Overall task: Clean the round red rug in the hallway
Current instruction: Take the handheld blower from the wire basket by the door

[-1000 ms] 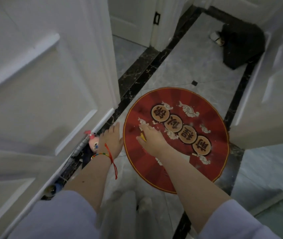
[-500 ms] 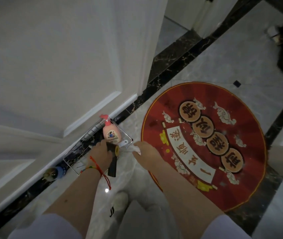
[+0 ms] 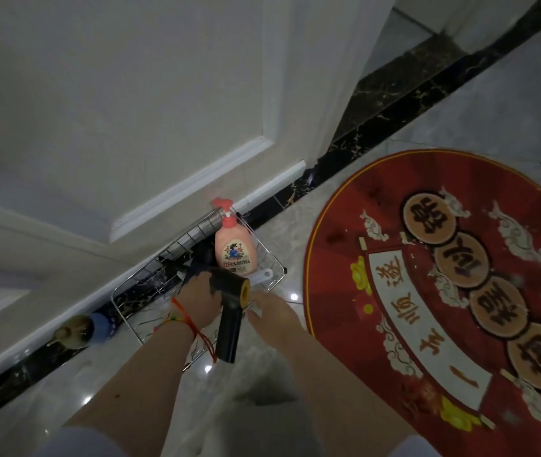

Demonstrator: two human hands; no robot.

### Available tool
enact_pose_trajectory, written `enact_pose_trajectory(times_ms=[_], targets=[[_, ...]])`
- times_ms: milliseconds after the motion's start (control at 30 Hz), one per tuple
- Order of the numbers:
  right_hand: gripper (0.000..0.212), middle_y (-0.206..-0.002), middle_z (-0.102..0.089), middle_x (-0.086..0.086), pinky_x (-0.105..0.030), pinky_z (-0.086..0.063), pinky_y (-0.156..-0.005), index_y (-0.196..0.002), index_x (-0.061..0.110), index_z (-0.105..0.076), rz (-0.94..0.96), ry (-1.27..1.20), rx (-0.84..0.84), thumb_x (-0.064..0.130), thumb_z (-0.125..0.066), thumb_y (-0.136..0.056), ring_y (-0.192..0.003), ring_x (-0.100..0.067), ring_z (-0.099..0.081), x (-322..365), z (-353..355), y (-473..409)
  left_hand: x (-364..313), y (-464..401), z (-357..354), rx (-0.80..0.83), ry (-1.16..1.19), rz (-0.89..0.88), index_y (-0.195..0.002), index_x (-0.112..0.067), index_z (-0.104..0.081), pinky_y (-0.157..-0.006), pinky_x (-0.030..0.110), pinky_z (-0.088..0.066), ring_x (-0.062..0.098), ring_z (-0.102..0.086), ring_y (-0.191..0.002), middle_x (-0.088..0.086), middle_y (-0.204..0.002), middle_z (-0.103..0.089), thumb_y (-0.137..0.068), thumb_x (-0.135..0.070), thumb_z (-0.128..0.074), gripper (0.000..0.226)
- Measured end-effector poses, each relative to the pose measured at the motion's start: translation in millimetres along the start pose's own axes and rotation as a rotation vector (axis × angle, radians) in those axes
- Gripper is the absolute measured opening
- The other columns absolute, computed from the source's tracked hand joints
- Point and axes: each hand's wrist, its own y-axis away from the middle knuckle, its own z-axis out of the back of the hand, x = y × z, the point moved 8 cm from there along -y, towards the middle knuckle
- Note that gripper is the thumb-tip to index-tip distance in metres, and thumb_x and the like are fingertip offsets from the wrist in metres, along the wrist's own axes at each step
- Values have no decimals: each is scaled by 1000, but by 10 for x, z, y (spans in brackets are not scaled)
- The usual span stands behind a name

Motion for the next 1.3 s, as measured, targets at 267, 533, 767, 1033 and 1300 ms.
enact_pose_trajectory(times_ms=[267,533,767,1033,1300], targets=[[34,-118,-62,-3,-24,-45,-81,-123,16,-52,-131,-213,-17,24,-58,-91,-107,-20,-60,-305,-560,-453,550,-313,-678,2,720,472,-109,4,-61,-85,33,-45,29,-56,-91,16,-99,-62,-95,-39,-51,47],[38,-109,-63,-4,-36,-53,-86,-118,16,-46,-131,-316,-99,21,-64,-85,-102,-21,-62,-408,-827,-635,805,-772,-1087,-78,1134,592,-122,-2,-55,-97,48,-48,36,-60,-105,19,-119,-61,-79,-58,-62,72],[45,-116,-61,-5,-34,-52,-89,-120,17,-40,-141,-419,-99,15,-67,-84,-107,-21,-61,-545,-940,-688,1071,-1207,-1419,-22,1243,655,-117,-11,-59,-87,48,-54,32,-67,-94,13,-112,-67,-26,-79,-74,115],[49,-115,-62,-7,-36,-52,-90,-122,17,-39,-139,-491,-148,11,-68,-83,-106,-24,-61,-599,-981,-617,836,-895,-1202,-122,1275,663,-119,-7,-58,-84,44,-55,29,-67,-90,13,-112,-67,-29,-68,-74,110],[48,-115,-61,-10,-33,-52,-90,-128,12,-41,-181,-571,-172,9,-64,-86,-104,-21,-61,-742,-698,-277,549,-506,-1163,-119,1312,571,-118,-2,-57,-86,40,-54,27,-66,-93,14,-111,-66,-69,-53,-75,73]])
